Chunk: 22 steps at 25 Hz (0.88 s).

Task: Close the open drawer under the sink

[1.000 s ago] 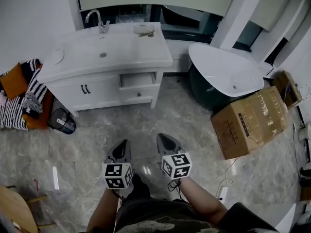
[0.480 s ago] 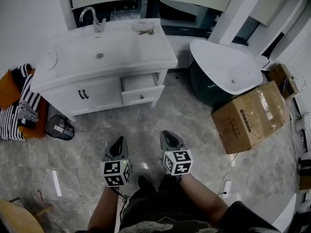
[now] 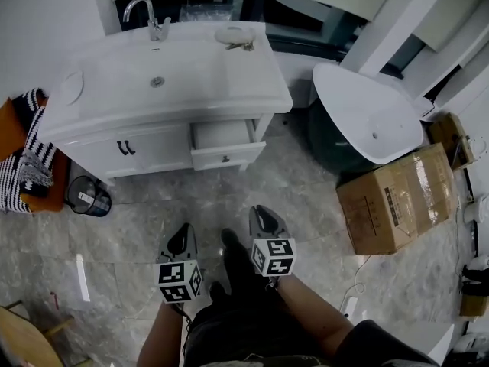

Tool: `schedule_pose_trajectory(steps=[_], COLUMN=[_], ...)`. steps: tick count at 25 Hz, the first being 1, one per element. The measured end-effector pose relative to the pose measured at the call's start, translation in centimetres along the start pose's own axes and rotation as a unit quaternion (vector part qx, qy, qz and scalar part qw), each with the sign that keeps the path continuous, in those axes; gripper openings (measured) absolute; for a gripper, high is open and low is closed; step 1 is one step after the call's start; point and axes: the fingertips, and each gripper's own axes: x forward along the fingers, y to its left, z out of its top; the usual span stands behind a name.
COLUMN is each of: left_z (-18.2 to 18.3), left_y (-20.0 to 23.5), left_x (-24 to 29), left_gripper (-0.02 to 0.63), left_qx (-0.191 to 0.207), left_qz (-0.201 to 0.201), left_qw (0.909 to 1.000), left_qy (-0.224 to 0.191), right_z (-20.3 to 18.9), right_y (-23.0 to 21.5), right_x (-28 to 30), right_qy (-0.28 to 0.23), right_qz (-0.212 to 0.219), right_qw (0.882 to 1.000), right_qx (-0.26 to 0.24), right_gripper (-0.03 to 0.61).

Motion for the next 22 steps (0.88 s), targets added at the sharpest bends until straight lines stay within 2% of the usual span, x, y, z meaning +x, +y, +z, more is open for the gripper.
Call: schedule_pose_trajectory(steps=[5, 13, 17, 22], left_z=[-0.2, -2.2, -4.5, -7.3], left_y=[0.8, 1.7, 2.8, 4.8], left_x=[5.2, 14.7, 17.8, 21.2], left_gripper=[0.015, 0.015, 0.015, 0.015], left_qx=[-0.002, -0.012, -0.018, -0.029], left_qz=[0.022, 0.023, 0.030, 0.049], left_qw=[0.9997, 0.9990, 0.9977, 0.9961], left_qy=[0.011, 0.035, 0.057, 0.067], right_z=[-0.9, -4.1, -6.3, -8.5], right_y=[-2.3, -4.5, -4.5, -5.2], right_x=[6.4, 16.5, 20.0, 24.6], right_qy=[0.023, 0.063, 0.081, 0.081], right_qz=[0.016, 0.035, 0.055, 0.056], right_qw=[1.000, 0.997, 0.995, 0.995], right_qx=[0.006, -0.003, 0.005, -0.003], right_gripper=[0.041, 0.056, 0.104, 0.159])
